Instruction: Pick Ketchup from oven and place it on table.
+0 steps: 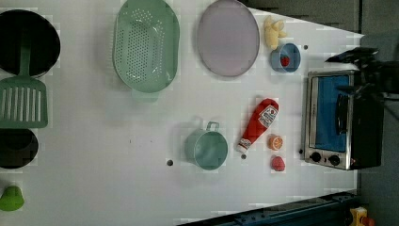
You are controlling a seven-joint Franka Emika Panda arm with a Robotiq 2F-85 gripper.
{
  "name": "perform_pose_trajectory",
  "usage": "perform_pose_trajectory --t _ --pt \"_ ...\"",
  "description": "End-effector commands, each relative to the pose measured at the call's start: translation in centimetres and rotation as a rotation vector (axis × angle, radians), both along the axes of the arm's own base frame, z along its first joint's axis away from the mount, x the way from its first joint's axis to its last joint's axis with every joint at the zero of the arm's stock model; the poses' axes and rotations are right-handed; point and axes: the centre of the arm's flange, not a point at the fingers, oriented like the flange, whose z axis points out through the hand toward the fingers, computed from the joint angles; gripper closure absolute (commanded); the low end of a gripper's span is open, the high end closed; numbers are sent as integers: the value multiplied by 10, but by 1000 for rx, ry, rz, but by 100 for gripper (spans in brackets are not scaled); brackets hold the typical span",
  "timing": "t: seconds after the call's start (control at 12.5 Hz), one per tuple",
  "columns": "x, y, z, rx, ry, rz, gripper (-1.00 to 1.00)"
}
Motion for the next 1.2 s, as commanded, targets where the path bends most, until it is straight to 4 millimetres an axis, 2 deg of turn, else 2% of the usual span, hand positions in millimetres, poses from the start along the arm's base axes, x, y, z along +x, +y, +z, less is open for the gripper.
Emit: perform_pose_trajectory --t 0.08,0.32,0.64,0.8,1.2 --pt "1 15 51 12 39 37 -100" --pt "-4 15 87 12 93 26 -100" --pt "-18 12 122 -15 184 -5 -100" --pt "-23 10 129 -31 211 -17 -100" --pt "-22 11 127 -31 215 -17 -100"
